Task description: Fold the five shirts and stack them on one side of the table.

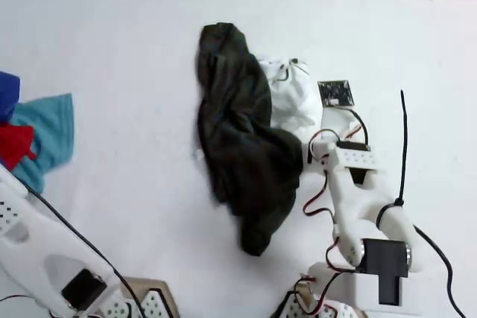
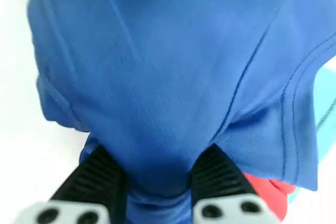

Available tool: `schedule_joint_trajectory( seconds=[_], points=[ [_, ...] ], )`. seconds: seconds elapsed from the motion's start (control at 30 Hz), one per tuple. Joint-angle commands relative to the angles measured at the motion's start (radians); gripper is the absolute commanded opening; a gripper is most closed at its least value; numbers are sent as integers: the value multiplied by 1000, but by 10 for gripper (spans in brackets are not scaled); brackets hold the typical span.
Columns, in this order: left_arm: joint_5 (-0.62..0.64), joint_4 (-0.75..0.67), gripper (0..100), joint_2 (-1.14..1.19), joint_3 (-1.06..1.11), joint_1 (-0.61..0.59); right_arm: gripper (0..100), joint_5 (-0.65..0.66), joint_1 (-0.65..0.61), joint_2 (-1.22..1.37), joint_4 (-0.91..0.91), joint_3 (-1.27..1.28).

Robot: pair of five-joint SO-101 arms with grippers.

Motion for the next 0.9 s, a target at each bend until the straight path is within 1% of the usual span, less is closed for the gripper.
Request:
schedule_joint_trajectory(
  seconds=[0.0,0.1,0.17,0.27,0.33,0.4,0.47,0.57,0.63,0.77,0.87],
  points=[
    [-74,15,156,-21,-82,-8,437,-6,-10,-31,-15,-6],
    [-77,15,300,-23,-114,-5,437,-6,-10,-31,-15,-6],
    [-69,17,356,-38,-127,2,437,-6,-10,-31,-15,-6],
    [3,18,358,-91,-113,40,437,-6,-10,-31,-15,-6],
    [28,18,359,-144,-77,84,437,-6,-10,-31,-15,-6],
    [29,18,359,-216,-1,144,437,-6,-10,-31,-15,-6],
    [29,18,359,-305,130,222,437,-6,-10,-31,-15,-6],
    [26,18,360,-459,414,368,437,-6,-10,-31,-15,-6],
    [29,17,360,-559,634,496,437,-6,-10,-31,-15,-6],
    [29,-9,362,-681,1009,824,437,-6,-10,-31,-15,-6],
    [31,-92,362,-674,1155,1042,437,-6,-10,-31,-15,-6]
  ],
)
